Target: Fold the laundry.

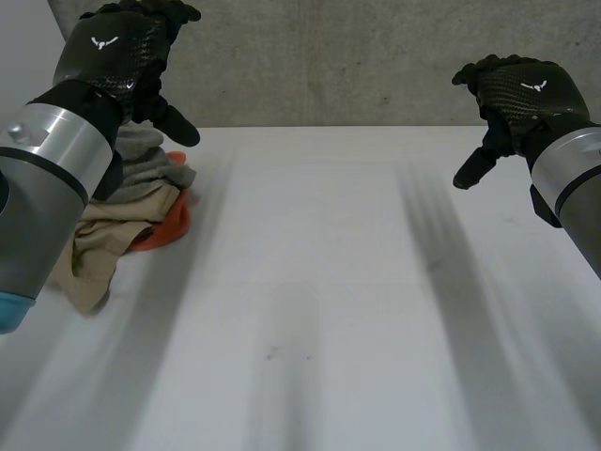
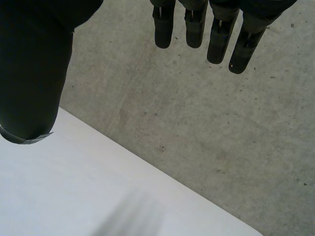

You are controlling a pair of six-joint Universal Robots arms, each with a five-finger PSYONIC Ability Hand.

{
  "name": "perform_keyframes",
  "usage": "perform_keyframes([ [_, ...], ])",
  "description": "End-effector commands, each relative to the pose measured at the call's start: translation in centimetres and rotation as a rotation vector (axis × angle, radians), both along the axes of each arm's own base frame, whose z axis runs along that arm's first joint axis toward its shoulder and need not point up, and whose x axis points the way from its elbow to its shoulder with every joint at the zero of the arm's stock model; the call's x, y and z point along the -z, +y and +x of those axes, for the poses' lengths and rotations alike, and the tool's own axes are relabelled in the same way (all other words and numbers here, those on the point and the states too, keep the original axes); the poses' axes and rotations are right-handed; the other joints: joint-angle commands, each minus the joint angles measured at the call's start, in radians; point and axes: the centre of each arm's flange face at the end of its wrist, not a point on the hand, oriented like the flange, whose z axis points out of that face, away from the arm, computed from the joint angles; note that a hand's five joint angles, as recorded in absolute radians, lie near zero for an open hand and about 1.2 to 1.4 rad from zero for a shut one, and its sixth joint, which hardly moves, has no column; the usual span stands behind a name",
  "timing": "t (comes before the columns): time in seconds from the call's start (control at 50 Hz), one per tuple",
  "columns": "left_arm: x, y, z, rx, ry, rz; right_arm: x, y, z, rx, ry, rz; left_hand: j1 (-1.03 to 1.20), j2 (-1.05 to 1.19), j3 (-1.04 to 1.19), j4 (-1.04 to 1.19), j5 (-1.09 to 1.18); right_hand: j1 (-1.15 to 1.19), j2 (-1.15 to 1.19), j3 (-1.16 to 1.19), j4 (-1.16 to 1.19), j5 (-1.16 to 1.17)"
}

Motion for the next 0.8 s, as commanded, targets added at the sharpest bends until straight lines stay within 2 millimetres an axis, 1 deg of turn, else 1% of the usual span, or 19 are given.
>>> perform_keyframes([
  [0.02,1.9,-4.9,2.7,-0.141,-0.226,-0.052,-0.1,0.1,0.2,-0.007,-0.001,-0.005,-0.033,-0.031,-0.037,-0.029,-0.047,-0.025,-0.049,-0.044,-0.063,-0.069],
  [0.06,2.6,-6.2,3.8,-0.189,-0.296,-0.062,-0.1,0.1,0.2,-0.010,-0.001,-0.005,-0.033,-0.031,-0.037,-0.029,-0.047,-0.025,-0.049,-0.044,-0.063,-0.069],
  [0.1,3.6,-8.6,5.7,-0.267,-0.403,-0.086,-0.1,0.1,0.2,-0.010,-0.001,-0.005,-0.033,-0.031,-0.037,-0.029,-0.047,-0.025,-0.049,-0.044,-0.063,-0.069],
  [0.14,4.7,-10.1,6.3,-0.295,-0.470,-0.097,-0.1,0.1,0.2,-0.010,0.001,-0.004,-0.033,-0.031,-0.037,-0.029,-0.047,-0.025,-0.049,-0.044,-0.063,-0.069],
  [0.16,5.8,-11.6,7.0,-0.325,-0.528,-0.106,-0.1,0.1,0.2,-0.010,0.001,-0.004,-0.033,-0.031,-0.037,-0.029,-0.047,-0.025,-0.049,-0.044,-0.063,-0.069],
  [0.22,7.3,-13.6,7.9,-0.355,-0.601,-0.117,0.0,0.2,0.3,-0.012,0.001,-0.002,-0.033,-0.031,-0.037,-0.029,-0.047,-0.025,-0.049,-0.044,-0.063,-0.069],
  [0.24,8.4,-15.0,8.8,-0.384,-0.639,-0.117,0.0,0.2,0.3,-0.012,0.001,-0.002,-0.033,-0.031,-0.037,-0.029,-0.047,-0.025,-0.049,-0.044,-0.063,-0.069],
  [0.3,10.1,-17.2,10.9,-0.426,-0.677,-0.099,0.0,0.2,0.3,-0.013,0.002,-0.001,-0.033,-0.031,-0.037,-0.029,-0.047,-0.025,-0.049,-0.044,-0.063,-0.069],
  [0.32,11.3,-18.4,12.1,-0.440,-0.694,-0.086,0.1,0.1,0.3,-0.012,0.002,0.001,-0.033,-0.031,-0.037,-0.029,-0.047,-0.025,-0.049,-0.044,-0.063,-0.069],
  [0.38,13.1,-20.4,13.8,-0.450,-0.712,-0.065,0.1,0.2,0.3,-0.012,0.003,0.002,-0.032,-0.031,-0.036,-0.028,-0.046,-0.025,-0.049,-0.044,-0.063,-0.069],
  [0.44,14.1,-21.5,14.6,-0.458,-0.715,-0.056,0.5,0.1,0.3,-0.013,0.006,0.012,-0.009,-0.007,-0.012,-0.005,-0.022,-0.025,-0.049,-0.044,-0.063,-0.069],
  [0.52,15.1,-22.5,15.0,-0.462,-0.716,-0.049,1.2,-0.3,0.4,-0.012,0.015,0.032,0.281,0.283,0.277,0.285,0.267,-0.025,-0.049,-0.044,-0.063,-0.069],
  [0.54,15.3,-22.7,15.1,-0.468,-0.715,-0.045,1.3,-0.3,0.5,-0.013,0.015,0.032,0.581,0.583,0.578,0.585,0.568,-0.025,-0.049,-0.044,-0.063,-0.069],
  [0.6,15.0,-22.7,15.1,-0.473,-0.712,-0.054,1.3,-0.4,0.5,-0.012,0.015,0.032,1.187,1.189,1.183,1.191,1.173,-0.025,-0.049,-0.044,-0.063,-0.069],
  [0.68,13.6,-22.2,13.8,-0.483,-0.679,-0.091,1.3,-0.5,0.5,-0.012,0.015,0.032,1.189,1.190,1.185,1.193,1.175,-0.025,-0.049,-0.044,-0.063,-0.069],
  [0.7,11.4,-21.5,12.7,-0.493,-0.639,-0.136,1.3,-0.6,0.5,-0.012,0.015,0.032,1.189,1.190,1.185,1.193,1.175,-0.025,-0.049,-0.044,-0.063,-0.069],
  [0.76,7.6,-19.8,10.7,-0.486,-0.549,-0.208,1.3,-0.6,0.5,-0.012,0.014,0.030,1.189,1.190,1.185,1.193,1.175,-0.025,-0.049,-0.044,-0.063,-0.069],
  [0.78,5.6,-18.6,9.5,-0.466,-0.482,-0.247,1.3,-0.6,0.5,-0.012,0.014,0.030,1.189,1.190,1.185,1.193,1.175,-0.025,-0.049,-0.044,-0.063,-0.069],
  [0.8,4.8,-17.9,8.8,-0.451,-0.448,-0.264,1.2,-0.6,0.5,-0.012,0.014,0.029,1.189,1.190,1.185,1.193,1.175,-0.025,-0.049,-0.044,-0.063,-0.069],
])
